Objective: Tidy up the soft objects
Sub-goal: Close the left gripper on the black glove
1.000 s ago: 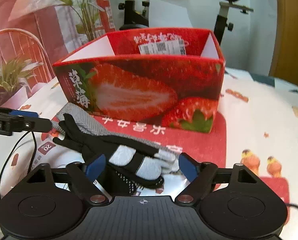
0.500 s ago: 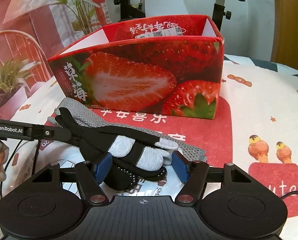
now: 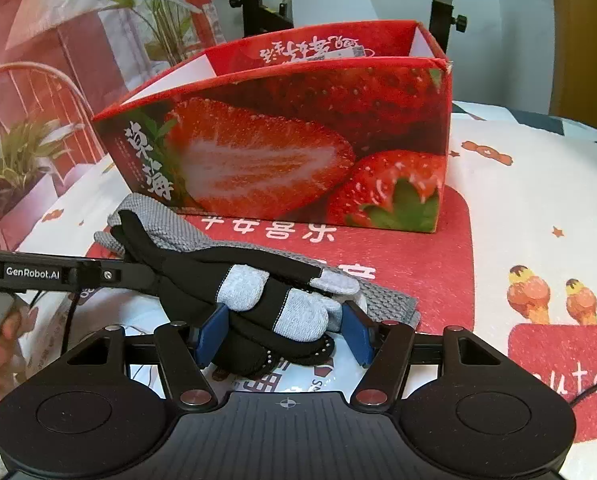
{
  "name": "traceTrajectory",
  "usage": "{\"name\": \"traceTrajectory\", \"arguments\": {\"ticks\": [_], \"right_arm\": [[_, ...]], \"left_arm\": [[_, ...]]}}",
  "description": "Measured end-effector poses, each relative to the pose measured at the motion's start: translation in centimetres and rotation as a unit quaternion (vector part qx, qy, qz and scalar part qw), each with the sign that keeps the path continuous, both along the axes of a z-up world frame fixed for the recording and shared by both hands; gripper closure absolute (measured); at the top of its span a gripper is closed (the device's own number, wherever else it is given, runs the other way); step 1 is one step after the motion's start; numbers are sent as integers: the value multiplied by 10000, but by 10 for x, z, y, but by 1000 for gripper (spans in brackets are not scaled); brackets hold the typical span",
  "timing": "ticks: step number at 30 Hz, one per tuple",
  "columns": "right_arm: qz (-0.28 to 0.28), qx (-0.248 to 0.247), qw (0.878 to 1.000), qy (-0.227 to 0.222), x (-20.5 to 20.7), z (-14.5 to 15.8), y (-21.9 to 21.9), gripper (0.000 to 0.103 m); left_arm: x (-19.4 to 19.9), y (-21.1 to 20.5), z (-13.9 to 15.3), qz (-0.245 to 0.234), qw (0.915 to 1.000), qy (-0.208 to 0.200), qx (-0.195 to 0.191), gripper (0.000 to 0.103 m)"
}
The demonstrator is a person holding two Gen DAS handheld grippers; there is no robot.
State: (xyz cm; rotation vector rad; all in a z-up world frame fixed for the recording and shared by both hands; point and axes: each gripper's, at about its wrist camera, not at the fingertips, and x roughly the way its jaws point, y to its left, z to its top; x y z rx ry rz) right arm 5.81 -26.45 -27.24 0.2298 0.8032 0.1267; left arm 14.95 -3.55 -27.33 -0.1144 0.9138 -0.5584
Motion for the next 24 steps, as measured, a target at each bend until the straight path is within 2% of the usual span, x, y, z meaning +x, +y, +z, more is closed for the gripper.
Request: {"name": "traceTrajectory", "arguments": {"ticks": [3,5,11,19,20,23,24], "right_arm": [[8,20,10000,-15,0,-1,0,44],[6,51,10000,-25,0,-2,-1,44],[-50,182,9998,-24,-1,-1,-4,45],[-94,233,9997,-36,-2,-1,-4,45],[-107,242,9996,-37,-2,-1,-4,47],[-184,366,9991,-137,-4,3,-7,64],[-212,466,9985,-206,-6,5,-9,67]], "left_arm": [[1,9,0,206,9995,95,-225,73],[1,10,1,217,9995,97,-214,76],[-2,3,-3,221,9997,-76,84,77],[-4,3,-6,303,9994,-136,19,76],[-4,3,-7,298,9994,-145,26,76],[-5,3,-7,302,9994,-170,38,76],[-6,4,-7,307,9994,-168,29,76]]}}
